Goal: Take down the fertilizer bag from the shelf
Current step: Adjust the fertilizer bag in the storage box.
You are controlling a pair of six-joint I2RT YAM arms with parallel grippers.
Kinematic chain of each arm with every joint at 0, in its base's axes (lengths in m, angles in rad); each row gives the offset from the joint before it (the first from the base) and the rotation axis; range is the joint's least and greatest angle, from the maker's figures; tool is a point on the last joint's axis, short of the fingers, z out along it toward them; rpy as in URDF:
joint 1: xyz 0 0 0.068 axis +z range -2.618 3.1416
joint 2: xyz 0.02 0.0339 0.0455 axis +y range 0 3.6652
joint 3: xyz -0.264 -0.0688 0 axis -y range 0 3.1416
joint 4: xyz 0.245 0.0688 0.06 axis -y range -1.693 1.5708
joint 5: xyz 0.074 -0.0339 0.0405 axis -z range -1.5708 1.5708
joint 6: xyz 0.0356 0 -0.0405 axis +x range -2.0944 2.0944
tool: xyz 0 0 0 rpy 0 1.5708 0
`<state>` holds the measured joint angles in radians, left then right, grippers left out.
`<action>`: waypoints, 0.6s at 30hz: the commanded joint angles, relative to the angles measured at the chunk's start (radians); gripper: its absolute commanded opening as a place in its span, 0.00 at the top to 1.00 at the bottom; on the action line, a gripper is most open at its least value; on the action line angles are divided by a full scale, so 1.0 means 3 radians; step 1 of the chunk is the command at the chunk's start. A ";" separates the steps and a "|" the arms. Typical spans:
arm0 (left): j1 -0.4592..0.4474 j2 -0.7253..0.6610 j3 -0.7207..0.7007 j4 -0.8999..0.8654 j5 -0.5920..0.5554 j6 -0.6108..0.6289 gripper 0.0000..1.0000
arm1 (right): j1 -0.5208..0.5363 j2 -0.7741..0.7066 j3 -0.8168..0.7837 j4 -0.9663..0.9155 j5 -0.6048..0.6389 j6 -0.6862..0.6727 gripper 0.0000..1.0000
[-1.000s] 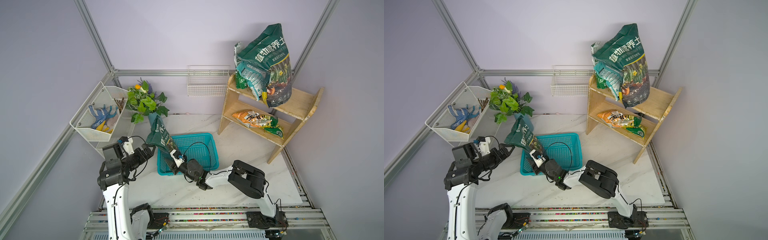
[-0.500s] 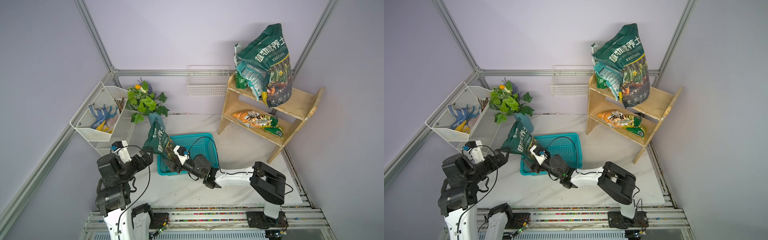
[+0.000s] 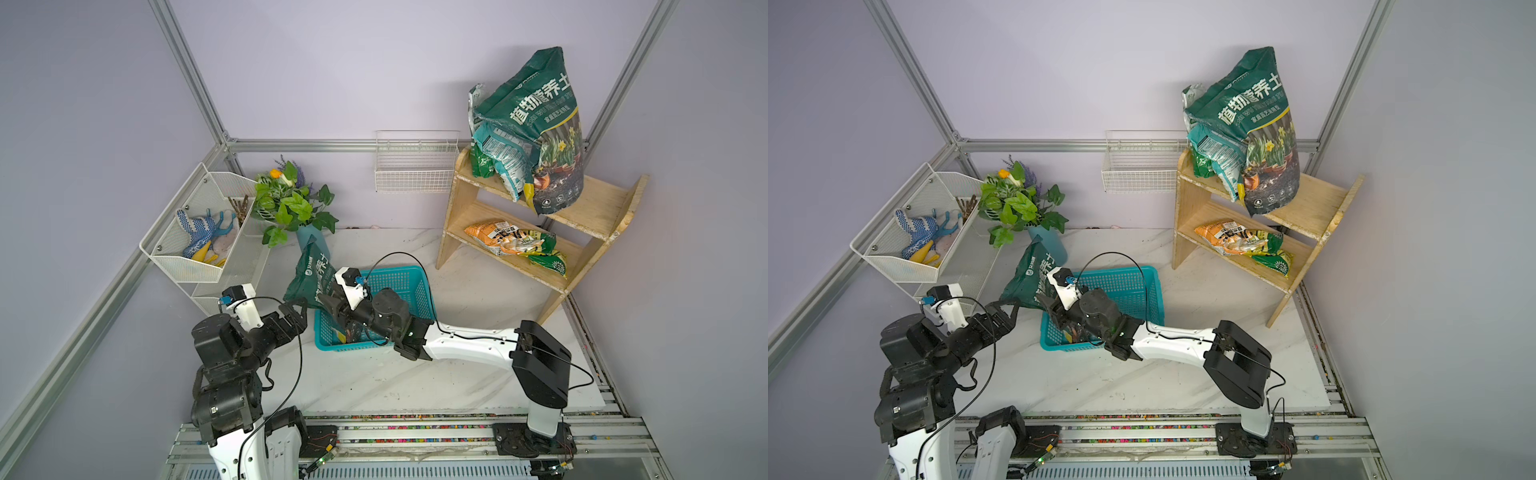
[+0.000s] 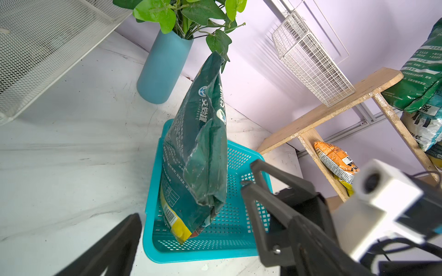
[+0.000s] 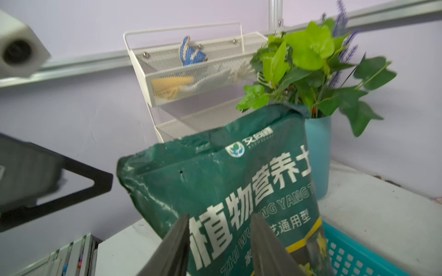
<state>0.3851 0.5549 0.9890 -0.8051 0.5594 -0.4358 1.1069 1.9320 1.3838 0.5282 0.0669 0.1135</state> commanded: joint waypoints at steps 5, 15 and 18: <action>0.0005 -0.0019 0.0047 0.0012 -0.0085 -0.0005 0.00 | 0.0037 0.0508 0.0619 -0.0690 -0.0196 0.0147 0.53; 0.0005 -0.0019 0.0047 0.0008 -0.0095 -0.0004 0.00 | 0.0045 -0.0252 0.0420 -0.1006 0.0616 -0.0186 0.33; 0.0005 -0.0016 0.0042 0.0002 -0.0128 -0.0004 0.00 | 0.0037 -0.0570 0.0628 -0.1448 0.1074 -0.0323 0.27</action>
<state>0.3851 0.5549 0.9890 -0.8059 0.5369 -0.4355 1.1149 1.8828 1.5066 0.1986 0.2237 0.0742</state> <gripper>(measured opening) 0.995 0.721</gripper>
